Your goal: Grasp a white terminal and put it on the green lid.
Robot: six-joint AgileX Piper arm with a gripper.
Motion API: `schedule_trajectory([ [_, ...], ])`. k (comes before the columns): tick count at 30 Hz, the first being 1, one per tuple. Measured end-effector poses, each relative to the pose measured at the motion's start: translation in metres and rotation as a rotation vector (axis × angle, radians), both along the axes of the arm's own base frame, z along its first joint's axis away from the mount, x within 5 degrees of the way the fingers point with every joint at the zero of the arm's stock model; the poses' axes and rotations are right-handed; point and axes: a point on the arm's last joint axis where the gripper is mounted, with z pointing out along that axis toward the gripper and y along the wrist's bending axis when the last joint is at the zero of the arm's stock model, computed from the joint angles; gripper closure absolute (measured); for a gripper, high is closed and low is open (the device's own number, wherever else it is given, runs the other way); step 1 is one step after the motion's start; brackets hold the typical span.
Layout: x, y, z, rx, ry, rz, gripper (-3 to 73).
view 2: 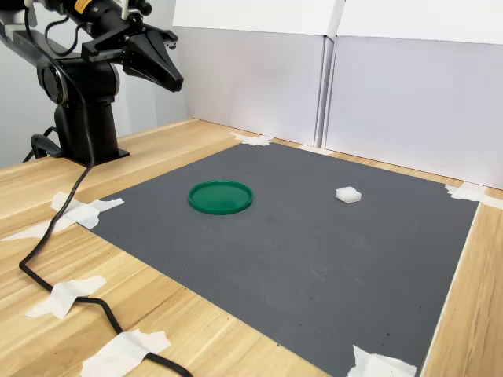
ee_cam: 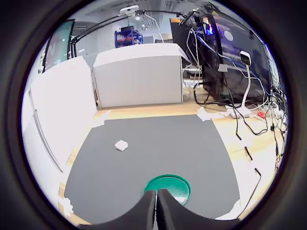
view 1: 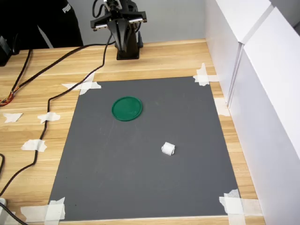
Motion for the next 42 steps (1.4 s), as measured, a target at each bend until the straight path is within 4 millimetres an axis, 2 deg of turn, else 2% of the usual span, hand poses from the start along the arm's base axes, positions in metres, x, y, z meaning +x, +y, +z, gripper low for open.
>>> schedule_trajectory([
  [6, 0.038, 0.0, 0.032, -0.01, 0.109, 0.014, 71.1],
  [12, 0.079, 0.002, 0.063, -0.086, 0.293, 0.117, 71.1],
  [17, 0.113, 0.004, 0.076, -0.192, 0.433, 0.251, 71.1],
  [21, 0.136, 0.004, 0.086, -0.275, 0.466, 0.35, 71.1],
  [25, 0.153, 0.006, 0.088, -0.367, 0.497, 0.472, 70.2],
  [28, 0.164, 0.006, 0.084, -0.415, 0.553, 0.566, 66.3],
  [32, 0.182, 0.008, 0.078, -0.492, 0.609, 0.657, 54.1],
  [40, 0.215, 0.038, 0.083, -0.649, 0.578, 0.775, 11.0],
  [42, 0.221, 0.047, 0.084, -0.661, 0.559, 0.794, 3.5],
])
